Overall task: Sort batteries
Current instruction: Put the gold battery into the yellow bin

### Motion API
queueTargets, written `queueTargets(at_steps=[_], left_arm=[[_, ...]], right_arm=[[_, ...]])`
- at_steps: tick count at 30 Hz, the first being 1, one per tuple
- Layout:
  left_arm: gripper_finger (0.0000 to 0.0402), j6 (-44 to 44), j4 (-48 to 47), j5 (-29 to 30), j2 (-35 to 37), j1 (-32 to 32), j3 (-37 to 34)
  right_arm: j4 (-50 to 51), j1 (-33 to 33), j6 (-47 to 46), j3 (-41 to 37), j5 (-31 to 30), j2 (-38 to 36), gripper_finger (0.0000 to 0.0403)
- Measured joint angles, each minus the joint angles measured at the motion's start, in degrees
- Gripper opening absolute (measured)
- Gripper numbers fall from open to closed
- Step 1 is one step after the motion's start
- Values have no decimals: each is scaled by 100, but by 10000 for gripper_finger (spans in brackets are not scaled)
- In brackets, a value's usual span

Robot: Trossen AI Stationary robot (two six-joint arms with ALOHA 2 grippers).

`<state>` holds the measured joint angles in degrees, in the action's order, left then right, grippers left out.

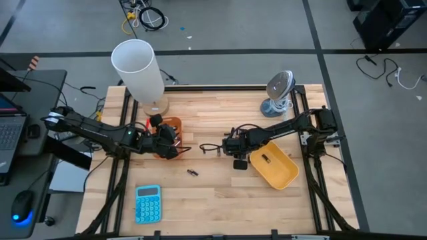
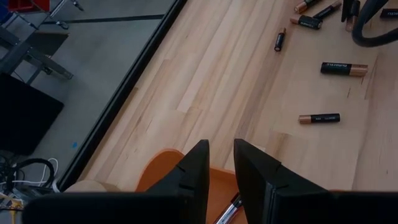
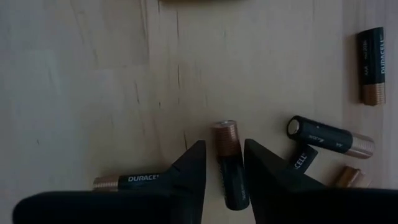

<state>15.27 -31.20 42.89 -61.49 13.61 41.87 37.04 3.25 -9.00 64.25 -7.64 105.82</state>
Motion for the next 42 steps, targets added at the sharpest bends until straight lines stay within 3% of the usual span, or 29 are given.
queueTargets(at_steps=[28, 42], left_arm=[[76, 0, -2, 0, 0, 0, -4], [76, -2, -2, 2, 0, 0, -4]], right_arm=[[-350, -2, 444, 0, 9, 0, 83], [126, -4, 458, 385, -87, 2, 134]])
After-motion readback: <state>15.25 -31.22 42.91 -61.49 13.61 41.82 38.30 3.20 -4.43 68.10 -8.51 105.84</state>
